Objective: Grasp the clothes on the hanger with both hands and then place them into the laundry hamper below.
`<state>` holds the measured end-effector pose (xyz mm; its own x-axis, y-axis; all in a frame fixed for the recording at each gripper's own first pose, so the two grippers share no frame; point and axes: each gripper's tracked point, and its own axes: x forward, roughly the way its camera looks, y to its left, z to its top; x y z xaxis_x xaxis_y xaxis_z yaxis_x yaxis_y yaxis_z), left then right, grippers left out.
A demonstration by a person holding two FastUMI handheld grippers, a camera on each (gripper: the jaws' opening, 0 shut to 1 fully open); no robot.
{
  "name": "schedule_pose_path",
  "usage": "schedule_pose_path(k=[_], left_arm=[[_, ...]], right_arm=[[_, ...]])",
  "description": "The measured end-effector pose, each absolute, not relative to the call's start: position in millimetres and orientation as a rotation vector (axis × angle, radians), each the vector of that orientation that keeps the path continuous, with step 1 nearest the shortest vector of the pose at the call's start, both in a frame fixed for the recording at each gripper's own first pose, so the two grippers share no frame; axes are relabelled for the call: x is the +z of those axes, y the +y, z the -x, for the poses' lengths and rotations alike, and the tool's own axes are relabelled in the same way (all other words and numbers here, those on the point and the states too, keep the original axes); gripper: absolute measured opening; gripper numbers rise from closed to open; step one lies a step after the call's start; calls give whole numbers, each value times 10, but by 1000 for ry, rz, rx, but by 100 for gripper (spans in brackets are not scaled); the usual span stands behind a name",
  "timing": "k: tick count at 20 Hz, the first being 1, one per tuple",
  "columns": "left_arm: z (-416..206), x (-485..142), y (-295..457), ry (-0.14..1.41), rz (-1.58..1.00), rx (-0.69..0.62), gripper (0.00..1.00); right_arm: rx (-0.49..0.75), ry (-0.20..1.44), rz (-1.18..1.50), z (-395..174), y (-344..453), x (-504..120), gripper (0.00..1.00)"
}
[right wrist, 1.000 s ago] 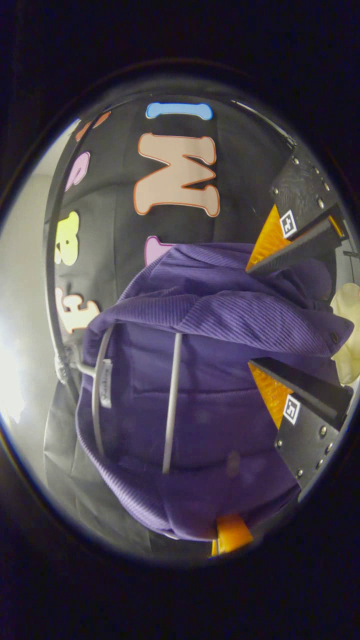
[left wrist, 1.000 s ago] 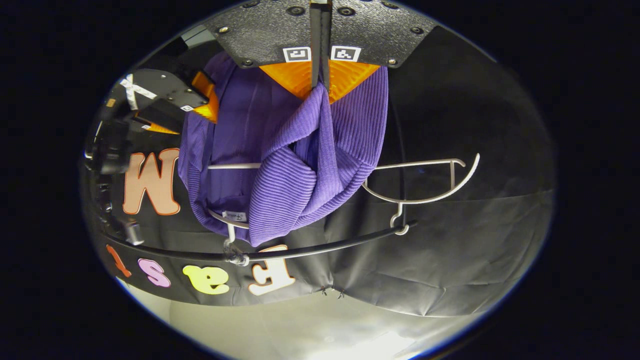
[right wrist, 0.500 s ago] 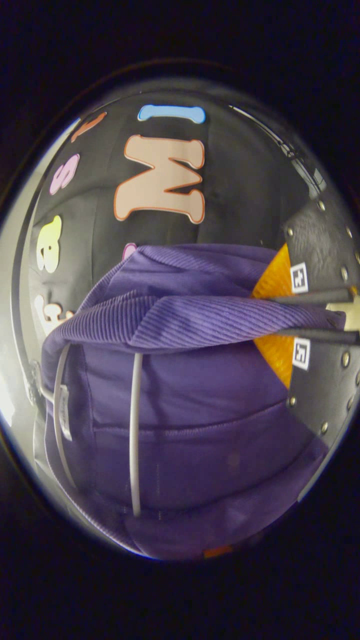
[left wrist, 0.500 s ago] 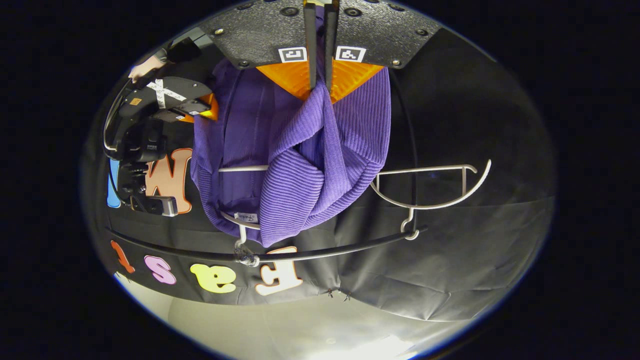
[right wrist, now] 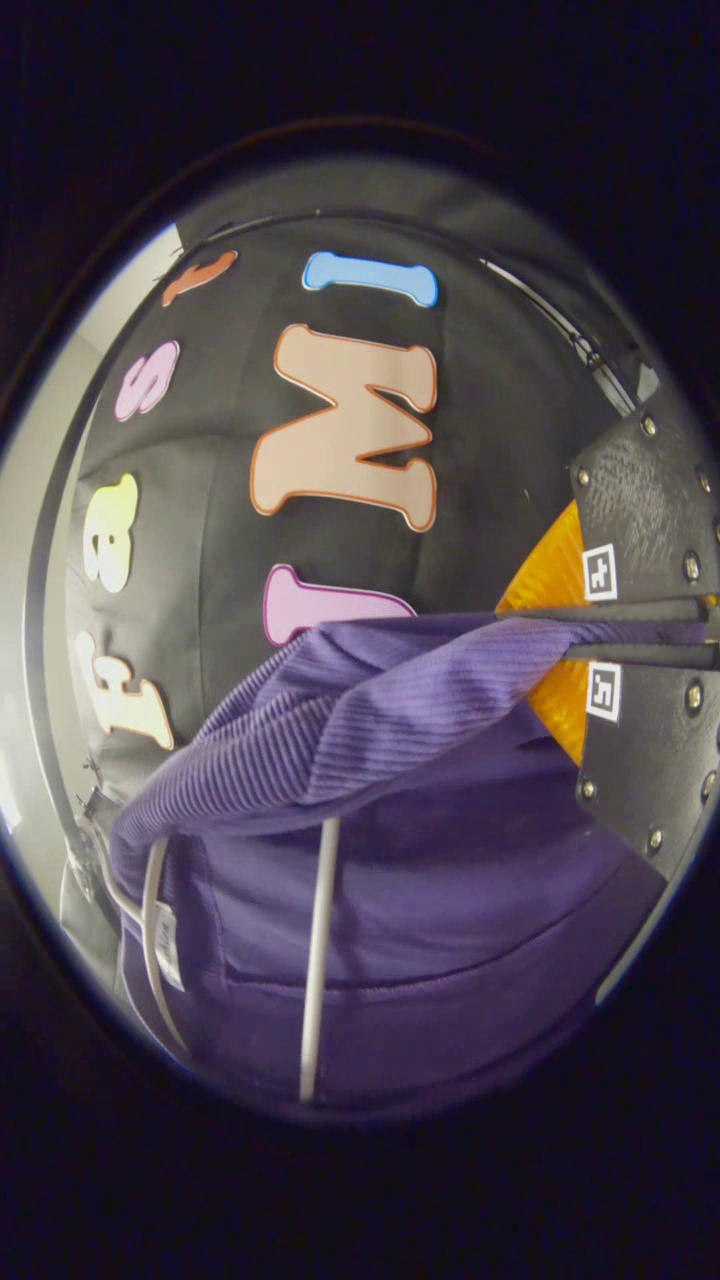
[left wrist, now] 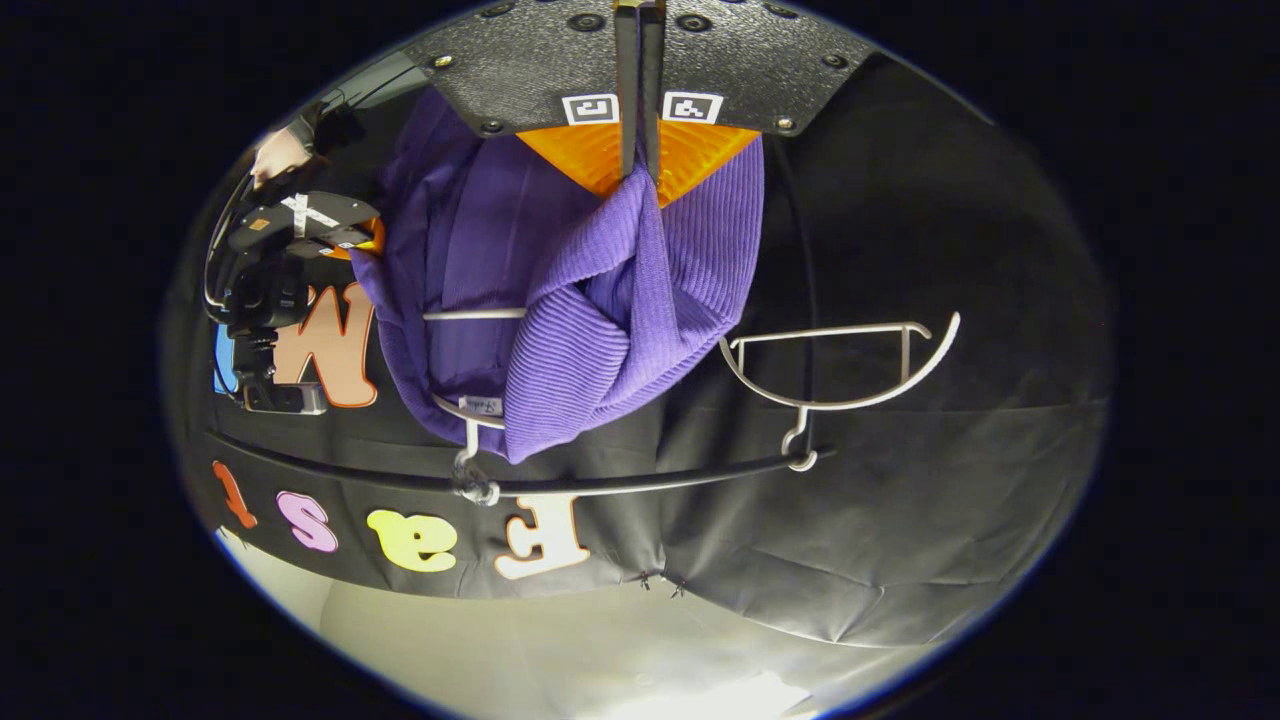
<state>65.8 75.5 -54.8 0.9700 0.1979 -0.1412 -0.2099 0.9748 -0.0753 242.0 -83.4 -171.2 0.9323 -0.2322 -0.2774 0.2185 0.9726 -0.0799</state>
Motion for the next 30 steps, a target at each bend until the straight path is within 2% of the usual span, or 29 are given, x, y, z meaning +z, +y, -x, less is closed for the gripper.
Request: schedule_pose_path(k=[7,16,25,30], left_arm=[[-538,-173,986,88,71,240,1],[-539,384,1261,23,170,226,0],[-746,753,1544,-16,262,121,0],[-913,733,1792,-2,241,103,1]], right_arm=[[-289,196,73,-2592,-1177,-1356,9],[-322,122,51,-2814,-1425,-1044,8],[-312,125,35,-2913,-1417,-1087,8],[-314,127,24,-2946,-1398,-1097,8]])
